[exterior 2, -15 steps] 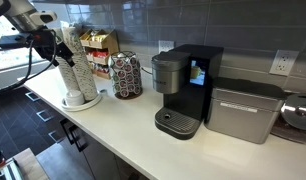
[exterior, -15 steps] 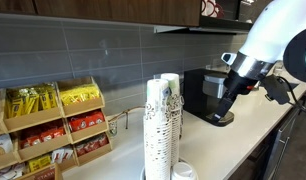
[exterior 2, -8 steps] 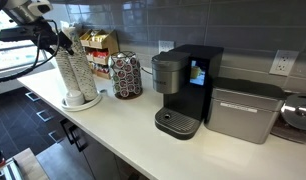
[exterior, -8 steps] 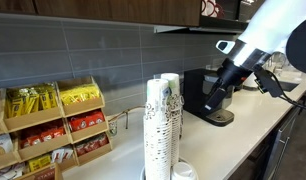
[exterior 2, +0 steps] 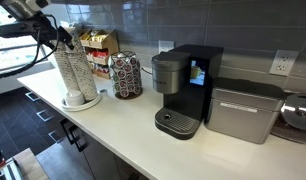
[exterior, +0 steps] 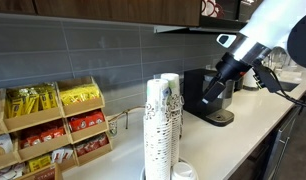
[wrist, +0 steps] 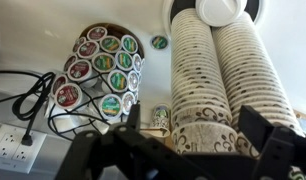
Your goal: Put the cup on the table
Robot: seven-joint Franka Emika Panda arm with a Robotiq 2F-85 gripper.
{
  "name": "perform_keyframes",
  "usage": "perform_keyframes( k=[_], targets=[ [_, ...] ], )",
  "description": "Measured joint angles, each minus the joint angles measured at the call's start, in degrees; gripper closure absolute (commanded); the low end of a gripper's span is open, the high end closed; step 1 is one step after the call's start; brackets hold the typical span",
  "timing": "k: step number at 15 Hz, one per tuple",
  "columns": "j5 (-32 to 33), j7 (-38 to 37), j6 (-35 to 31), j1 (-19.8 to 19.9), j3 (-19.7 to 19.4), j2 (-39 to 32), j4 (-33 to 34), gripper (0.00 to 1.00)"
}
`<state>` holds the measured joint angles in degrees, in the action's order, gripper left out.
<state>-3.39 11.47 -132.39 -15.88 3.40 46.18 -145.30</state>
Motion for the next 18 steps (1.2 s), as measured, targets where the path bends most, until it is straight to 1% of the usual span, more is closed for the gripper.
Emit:
perform_keyframes(
  k=[7,10,18],
  targets=[
    [-5.1,0.4,-6.2,-3.3,-1.3,0.2,1.6,0.00],
    [-6.5,0.9,-9.9,-5.1,-1.5,-0.1,1.6,0.00],
    [-7.0,3.3,-20.0,-9.0,-3.4,-1.9,1.2,0.00]
  ],
)
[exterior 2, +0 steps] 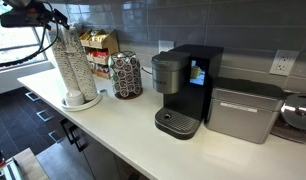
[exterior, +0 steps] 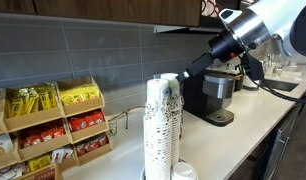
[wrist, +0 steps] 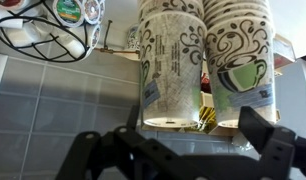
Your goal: Put the cup on the table
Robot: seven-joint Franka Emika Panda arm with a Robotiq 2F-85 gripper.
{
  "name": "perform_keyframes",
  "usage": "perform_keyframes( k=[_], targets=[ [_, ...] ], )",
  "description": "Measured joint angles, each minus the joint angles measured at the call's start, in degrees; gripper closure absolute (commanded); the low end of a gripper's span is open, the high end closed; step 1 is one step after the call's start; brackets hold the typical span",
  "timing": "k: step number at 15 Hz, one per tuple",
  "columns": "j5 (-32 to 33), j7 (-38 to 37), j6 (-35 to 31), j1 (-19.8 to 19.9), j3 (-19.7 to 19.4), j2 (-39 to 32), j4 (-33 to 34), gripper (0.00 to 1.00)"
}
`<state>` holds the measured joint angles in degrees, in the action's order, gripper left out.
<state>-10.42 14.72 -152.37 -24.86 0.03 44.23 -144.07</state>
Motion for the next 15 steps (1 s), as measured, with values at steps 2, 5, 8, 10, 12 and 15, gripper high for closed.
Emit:
perform_keyframes(
  k=[2,5,8,10,12,15],
  targets=[
    [0.0,0.6,-1.9,-0.8,-0.9,-0.5,-0.2,0.00],
    [0.0,1.6,-3.7,-2.3,-2.6,-1.1,-0.4,0.00],
    [-0.1,2.3,-3.9,-3.7,-4.5,-1.7,-0.5,0.00],
    [-0.3,2.7,-3.9,-4.5,-5.5,-2.1,-0.5,0.00],
    [-0.8,3.3,-4.1,-5.3,-6.3,-2.6,-0.5,0.00],
    [-1.9,4.5,-5.8,-6.5,-7.4,-3.5,-0.5,0.00]
  ],
)
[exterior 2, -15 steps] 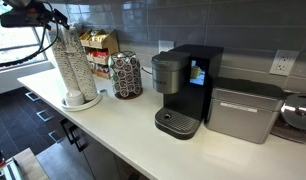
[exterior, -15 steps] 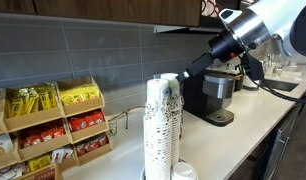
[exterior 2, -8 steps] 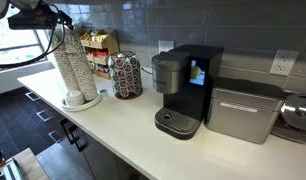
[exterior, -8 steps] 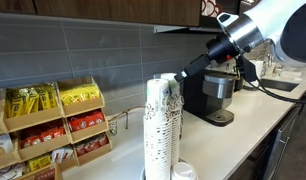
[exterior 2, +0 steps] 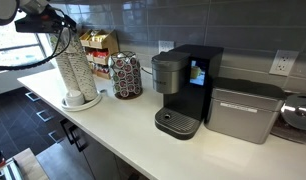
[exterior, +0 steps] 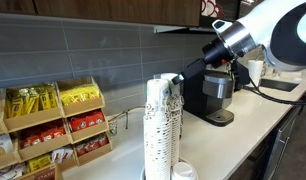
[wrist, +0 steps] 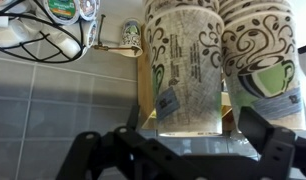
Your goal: Put the cup on the table
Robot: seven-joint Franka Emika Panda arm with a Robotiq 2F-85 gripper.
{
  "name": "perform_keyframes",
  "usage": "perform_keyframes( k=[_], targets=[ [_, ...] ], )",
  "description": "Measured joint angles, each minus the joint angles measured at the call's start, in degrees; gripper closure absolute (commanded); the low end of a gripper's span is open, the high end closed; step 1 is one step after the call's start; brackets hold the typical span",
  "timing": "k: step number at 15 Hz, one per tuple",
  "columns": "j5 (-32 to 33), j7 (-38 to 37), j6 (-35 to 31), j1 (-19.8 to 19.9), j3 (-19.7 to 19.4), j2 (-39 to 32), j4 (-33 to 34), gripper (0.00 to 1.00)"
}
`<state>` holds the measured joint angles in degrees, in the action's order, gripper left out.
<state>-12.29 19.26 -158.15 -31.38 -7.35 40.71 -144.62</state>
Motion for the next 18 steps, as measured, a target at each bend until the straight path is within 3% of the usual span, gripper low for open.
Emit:
perform_keyframes(
  k=[8,10,13,15,18],
  targets=[
    [-0.7,1.0,-3.1,-3.2,-2.7,-1.8,0.0,0.01],
    [-0.7,1.1,-3.6,-3.8,-3.2,-1.9,0.0,0.15],
    [-0.7,1.1,-4.3,-4.5,-3.8,-2.0,0.0,0.48],
    [-0.7,1.1,-4.7,-5.0,-4.2,-2.0,0.0,0.56],
    [-0.7,1.2,-5.0,-5.6,-4.6,-2.0,0.0,0.54]
  ],
)
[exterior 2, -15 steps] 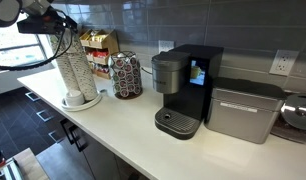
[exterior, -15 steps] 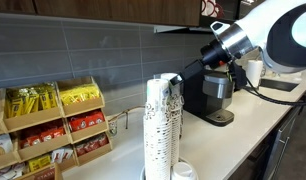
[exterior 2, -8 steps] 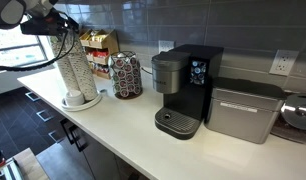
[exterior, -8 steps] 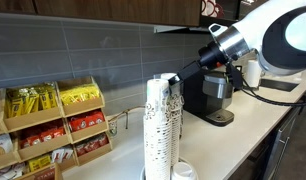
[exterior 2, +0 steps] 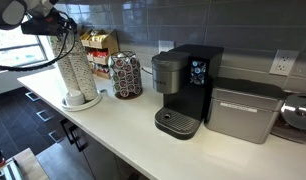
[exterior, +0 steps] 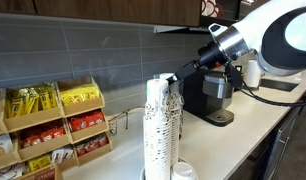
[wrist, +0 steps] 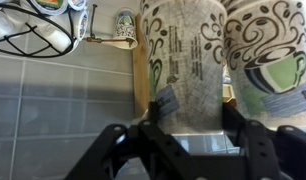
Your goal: Put the cup on the table
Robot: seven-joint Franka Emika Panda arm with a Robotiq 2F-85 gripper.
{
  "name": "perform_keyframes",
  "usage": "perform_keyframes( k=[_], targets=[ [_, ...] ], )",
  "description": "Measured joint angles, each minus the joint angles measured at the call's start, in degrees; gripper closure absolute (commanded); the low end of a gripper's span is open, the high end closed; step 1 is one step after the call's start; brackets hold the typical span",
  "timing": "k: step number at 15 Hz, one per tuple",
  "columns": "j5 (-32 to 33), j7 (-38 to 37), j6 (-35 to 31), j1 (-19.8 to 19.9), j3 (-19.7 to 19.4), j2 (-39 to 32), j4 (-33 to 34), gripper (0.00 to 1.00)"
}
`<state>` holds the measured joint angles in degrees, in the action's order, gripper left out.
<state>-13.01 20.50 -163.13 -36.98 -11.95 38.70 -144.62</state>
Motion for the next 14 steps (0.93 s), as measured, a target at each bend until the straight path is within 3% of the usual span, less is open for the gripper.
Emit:
perform_keyframes(
  k=[6,14],
  targets=[
    [0.0,0.1,-0.6,-0.5,-0.1,0.2,0.6,0.61],
    [1.2,0.1,-0.6,1.0,2.8,1.2,4.9,0.62]
  ],
)
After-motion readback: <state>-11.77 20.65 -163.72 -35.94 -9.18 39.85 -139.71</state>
